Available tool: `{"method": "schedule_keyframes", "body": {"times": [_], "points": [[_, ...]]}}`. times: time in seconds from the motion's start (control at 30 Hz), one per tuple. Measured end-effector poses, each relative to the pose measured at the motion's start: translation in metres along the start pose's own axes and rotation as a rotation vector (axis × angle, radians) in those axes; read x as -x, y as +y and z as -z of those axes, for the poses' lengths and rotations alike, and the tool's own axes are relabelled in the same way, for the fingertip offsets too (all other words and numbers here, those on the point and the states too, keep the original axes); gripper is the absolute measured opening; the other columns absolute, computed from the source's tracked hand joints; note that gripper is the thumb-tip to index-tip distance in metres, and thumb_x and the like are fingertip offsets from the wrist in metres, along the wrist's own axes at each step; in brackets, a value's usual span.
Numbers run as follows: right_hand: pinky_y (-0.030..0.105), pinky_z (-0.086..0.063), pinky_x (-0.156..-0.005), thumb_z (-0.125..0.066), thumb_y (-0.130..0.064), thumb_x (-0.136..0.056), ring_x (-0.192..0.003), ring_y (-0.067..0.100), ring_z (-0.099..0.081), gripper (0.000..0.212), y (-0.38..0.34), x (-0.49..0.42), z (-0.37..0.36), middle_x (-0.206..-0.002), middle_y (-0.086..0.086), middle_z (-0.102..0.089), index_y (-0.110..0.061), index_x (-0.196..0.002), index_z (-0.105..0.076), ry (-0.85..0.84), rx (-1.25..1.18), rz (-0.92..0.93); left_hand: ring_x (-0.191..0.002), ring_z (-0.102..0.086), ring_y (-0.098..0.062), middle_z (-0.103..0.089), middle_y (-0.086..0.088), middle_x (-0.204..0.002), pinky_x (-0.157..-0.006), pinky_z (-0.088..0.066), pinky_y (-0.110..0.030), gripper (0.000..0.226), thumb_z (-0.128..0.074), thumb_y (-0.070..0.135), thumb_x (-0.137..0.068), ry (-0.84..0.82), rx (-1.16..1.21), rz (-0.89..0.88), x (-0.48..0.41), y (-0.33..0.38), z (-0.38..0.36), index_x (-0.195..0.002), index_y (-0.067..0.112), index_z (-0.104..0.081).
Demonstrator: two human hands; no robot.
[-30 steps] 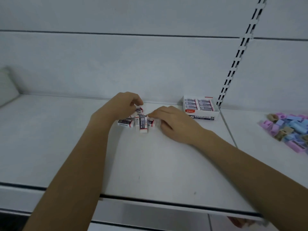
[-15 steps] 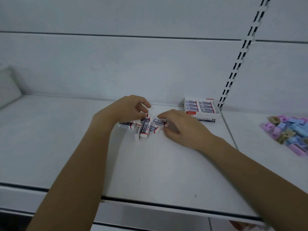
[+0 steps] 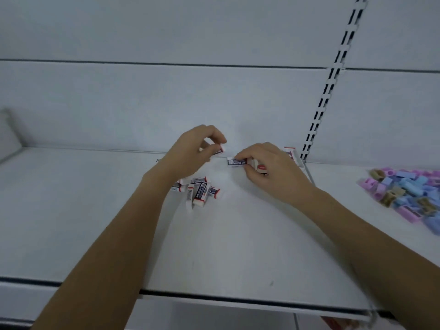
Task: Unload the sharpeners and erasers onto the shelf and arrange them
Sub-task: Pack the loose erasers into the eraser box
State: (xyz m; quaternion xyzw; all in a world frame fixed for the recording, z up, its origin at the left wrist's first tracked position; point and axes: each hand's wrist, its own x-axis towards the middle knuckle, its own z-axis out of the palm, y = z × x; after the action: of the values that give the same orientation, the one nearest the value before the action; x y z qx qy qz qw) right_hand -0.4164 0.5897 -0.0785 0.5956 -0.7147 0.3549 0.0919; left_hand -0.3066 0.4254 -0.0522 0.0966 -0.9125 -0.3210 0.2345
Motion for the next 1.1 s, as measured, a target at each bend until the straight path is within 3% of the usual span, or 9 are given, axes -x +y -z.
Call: {"method": "schedule_keyframes", "body": {"times": [0.07, 0.17, 0.23, 0.4, 0.6, 0.73, 0.83, 1.0, 1.1], "points": [[0.01, -0.034, -0.08, -0.052, -0.011, -0.079, -0.088, 0.01, -0.05, 0.024, 0.013, -0.003, 0.021, -0.093, -0.005, -0.063, -0.011, -0.098, -0.067, 0.038, 0.018, -0.025, -0.076, -0.061, -0.012, -0.059, -0.003, -0.098, -0.065, -0.053, -0.014, 0.014, -0.053, 0.005, -0.09, 0.023, 0.151, 0.025, -0.006, 0.013, -0.009, -0.086, 0.017, -0.06], [0.022, -0.04, -0.081, -0.059, -0.007, -0.08, -0.085, 0.011, -0.051, 0.019, 0.04, 0.01, 0.047, -0.09, -0.005, -0.062, -0.012, -0.097, -0.068, 0.109, 0.085, -0.101, -0.074, -0.061, -0.006, -0.06, -0.001, -0.095, -0.059, -0.046, -0.006, 0.016, -0.051, 0.003, -0.092, 0.003, 0.258, 0.057, -0.017, 0.03, -0.021, -0.095, 0.012, -0.064], [0.027, -0.043, -0.08, -0.063, -0.003, -0.08, -0.082, 0.014, -0.053, 0.019, 0.055, 0.023, 0.056, -0.086, -0.005, -0.06, -0.012, -0.095, -0.069, 0.166, 0.103, -0.18, -0.073, -0.06, 0.0, -0.058, 0.004, -0.095, -0.063, -0.045, -0.007, 0.018, -0.052, 0.004, -0.091, -0.041, 0.217, 0.027, -0.026, 0.037, -0.03, -0.097, 0.013, -0.066], [0.017, -0.035, -0.073, -0.06, -0.009, -0.075, -0.081, 0.027, -0.058, 0.019, 0.068, 0.032, 0.059, -0.085, 0.009, -0.068, -0.008, -0.09, -0.071, 0.103, 0.139, -0.192, -0.073, -0.059, -0.003, -0.062, 0.002, -0.093, -0.069, -0.043, -0.007, 0.01, -0.058, 0.008, -0.087, -0.118, 0.099, -0.018, -0.043, 0.046, -0.06, -0.089, 0.015, -0.065], [0.015, -0.032, -0.074, -0.055, -0.009, -0.073, -0.082, 0.019, -0.053, 0.023, 0.068, 0.032, 0.056, -0.088, 0.009, -0.069, -0.005, -0.089, -0.071, 0.047, 0.116, -0.146, -0.079, -0.059, -0.009, -0.062, 0.0, -0.093, -0.076, -0.045, -0.013, 0.011, -0.06, 0.008, -0.087, -0.129, 0.038, -0.071, -0.041, 0.04, -0.078, -0.095, 0.008, -0.068], [0.022, -0.037, -0.081, -0.059, -0.001, -0.08, -0.089, 0.021, -0.055, 0.018, 0.071, 0.031, 0.057, -0.093, 0.008, -0.069, -0.007, -0.092, -0.071, 0.015, 0.088, -0.147, -0.081, -0.058, -0.007, -0.063, 0.001, -0.092, -0.072, -0.04, -0.004, 0.011, -0.059, 0.009, -0.088, -0.104, 0.015, -0.1, -0.039, 0.038, -0.08, -0.094, 0.008, -0.068], [0.009, -0.034, -0.077, -0.058, 0.003, -0.083, -0.088, 0.018, -0.052, 0.02, 0.072, 0.032, 0.057, -0.093, 0.006, -0.07, -0.008, -0.093, -0.071, -0.034, 0.081, -0.154, -0.076, -0.056, 0.001, -0.062, 0.007, -0.084, -0.07, -0.037, 0.0, 0.01, -0.059, 0.009, -0.088, -0.082, 0.008, -0.098, -0.039, 0.036, -0.081, -0.092, 0.009, -0.068], [0.014, -0.032, -0.077, -0.058, 0.003, -0.082, -0.087, 0.019, -0.051, 0.021, 0.072, 0.033, 0.057, -0.093, 0.005, -0.07, -0.008, -0.093, -0.072, -0.032, 0.081, -0.162, -0.072, -0.06, -0.008, -0.065, 0.001, -0.083, -0.067, -0.04, -0.005, 0.012, -0.056, 0.006, -0.088, -0.102, 0.001, -0.099, -0.038, 0.033, -0.083, -0.093, 0.005, -0.066], [0.015, -0.031, -0.077, -0.058, 0.001, -0.083, -0.09, 0.02, -0.052, 0.021, 0.07, 0.033, 0.056, -0.095, 0.003, -0.07, -0.01, -0.094, -0.072, -0.039, 0.088, -0.184, -0.063, -0.058, 0.002, -0.062, 0.005, -0.079, -0.063, -0.04, -0.003, 0.01, -0.056, 0.007, -0.089, -0.113, 0.003, -0.11, -0.037, 0.031, -0.084, -0.092, 0.006, -0.065]]}}
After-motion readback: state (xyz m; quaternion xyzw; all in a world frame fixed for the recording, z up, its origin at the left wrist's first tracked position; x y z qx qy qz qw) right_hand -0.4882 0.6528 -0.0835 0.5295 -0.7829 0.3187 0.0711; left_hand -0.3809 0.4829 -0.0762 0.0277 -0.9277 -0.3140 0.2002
